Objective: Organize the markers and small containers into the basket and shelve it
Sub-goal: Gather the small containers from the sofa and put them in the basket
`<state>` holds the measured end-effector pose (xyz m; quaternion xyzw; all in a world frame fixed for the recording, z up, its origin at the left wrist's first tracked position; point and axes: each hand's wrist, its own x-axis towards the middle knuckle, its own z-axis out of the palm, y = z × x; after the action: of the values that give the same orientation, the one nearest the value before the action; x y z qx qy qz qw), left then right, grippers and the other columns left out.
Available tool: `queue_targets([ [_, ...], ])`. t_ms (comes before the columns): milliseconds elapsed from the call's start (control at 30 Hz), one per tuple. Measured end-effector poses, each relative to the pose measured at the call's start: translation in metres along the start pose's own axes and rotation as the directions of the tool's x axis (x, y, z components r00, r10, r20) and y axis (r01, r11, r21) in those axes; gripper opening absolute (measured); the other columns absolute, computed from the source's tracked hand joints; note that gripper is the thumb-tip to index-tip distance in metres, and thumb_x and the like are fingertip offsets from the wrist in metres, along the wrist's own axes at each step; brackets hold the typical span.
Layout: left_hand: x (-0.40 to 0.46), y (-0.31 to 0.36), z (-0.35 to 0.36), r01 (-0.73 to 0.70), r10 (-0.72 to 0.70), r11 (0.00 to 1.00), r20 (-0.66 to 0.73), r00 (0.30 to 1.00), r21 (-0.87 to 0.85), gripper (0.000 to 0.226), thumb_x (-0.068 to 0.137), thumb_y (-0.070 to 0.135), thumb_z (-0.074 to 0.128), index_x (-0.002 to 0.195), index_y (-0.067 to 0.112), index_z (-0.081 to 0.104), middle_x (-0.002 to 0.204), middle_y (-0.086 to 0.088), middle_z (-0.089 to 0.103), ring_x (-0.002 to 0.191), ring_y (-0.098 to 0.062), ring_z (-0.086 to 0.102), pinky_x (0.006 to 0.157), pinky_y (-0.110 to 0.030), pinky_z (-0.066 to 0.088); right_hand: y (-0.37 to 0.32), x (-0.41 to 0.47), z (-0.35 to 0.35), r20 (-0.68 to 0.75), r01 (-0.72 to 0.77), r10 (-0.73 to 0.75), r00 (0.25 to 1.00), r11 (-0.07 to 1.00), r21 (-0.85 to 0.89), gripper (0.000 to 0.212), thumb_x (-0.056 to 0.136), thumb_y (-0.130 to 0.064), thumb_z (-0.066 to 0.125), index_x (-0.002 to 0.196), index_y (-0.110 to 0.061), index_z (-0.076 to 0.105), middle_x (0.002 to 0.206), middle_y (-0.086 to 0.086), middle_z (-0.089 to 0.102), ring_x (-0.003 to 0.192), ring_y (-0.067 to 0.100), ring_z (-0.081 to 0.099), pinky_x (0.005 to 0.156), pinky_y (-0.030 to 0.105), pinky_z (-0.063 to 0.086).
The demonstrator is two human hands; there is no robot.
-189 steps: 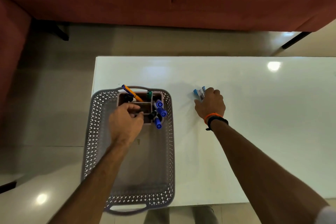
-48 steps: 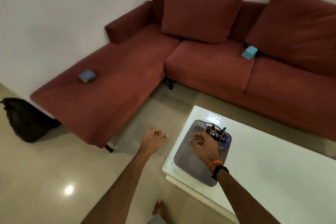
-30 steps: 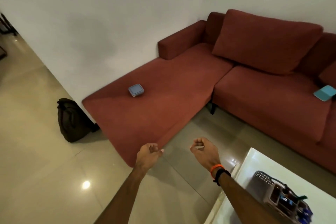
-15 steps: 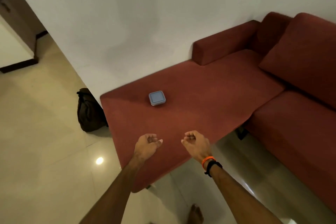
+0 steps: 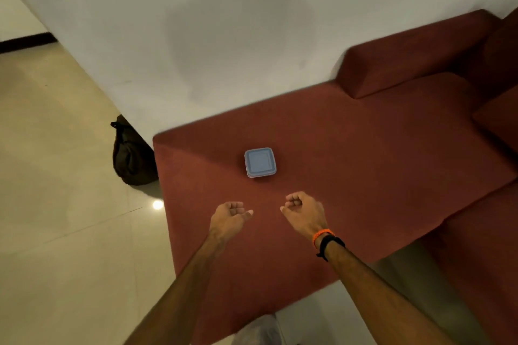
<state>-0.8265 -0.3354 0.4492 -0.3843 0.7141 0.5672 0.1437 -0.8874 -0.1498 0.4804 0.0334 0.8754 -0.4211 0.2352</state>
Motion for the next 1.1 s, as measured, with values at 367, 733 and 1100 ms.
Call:
queue_targets([
  [367, 0.216, 0.019, 0.028, 0.145, -0.145, 0.989, 0.017, 0.989, -0.018, 0.031, 0.074, 0.031, 0.074, 0.100, 0.019, 0.062, 0.096, 0.004, 0.067, 0.088, -0.015, 0.063, 0.093, -0.043, 0.054, 0.009, 0.207, 0.054, 0.033, -0.187, 0.191, 0.981, 0.977, -0.101, 0.029, 0.079, -0.025, 0.071, 0.105, -0.018, 0.061, 0.090, -0.006, 0.066, 0.094, 0.014, 0.062, 0.087, 0.023, 0.048],
  [733, 0.304, 0.015, 0.063, 0.262, -0.261, 0.964, -0.039, 0.965, 0.039, 0.072, 0.069, 0.031, 0.079, 0.131, 0.010, 0.050, 0.122, -0.005, 0.064, 0.108, -0.022, 0.064, 0.094, -0.041, 0.055, 0.035, 0.290, 0.081, 0.112, -0.294, 0.313, 0.943, 0.942, -0.159, 0.052, 0.087, -0.032, 0.064, 0.132, -0.007, 0.052, 0.128, 0.011, 0.061, 0.117, 0.025, 0.058, 0.100, 0.027, 0.044],
  [1100, 0.259, 0.045, 0.054, 0.168, -0.158, 0.980, -0.101, 0.982, 0.106, 0.050, 0.070, 0.018, 0.081, 0.114, 0.013, 0.056, 0.112, -0.003, 0.065, 0.102, -0.021, 0.065, 0.092, -0.033, 0.054, 0.026, 0.257, 0.052, 0.020, -0.369, 0.370, 0.929, 0.921, 0.127, 0.027, 0.080, -0.029, 0.073, 0.099, -0.016, 0.059, 0.101, 0.000, 0.061, 0.094, 0.017, 0.060, 0.087, 0.029, 0.051],
])
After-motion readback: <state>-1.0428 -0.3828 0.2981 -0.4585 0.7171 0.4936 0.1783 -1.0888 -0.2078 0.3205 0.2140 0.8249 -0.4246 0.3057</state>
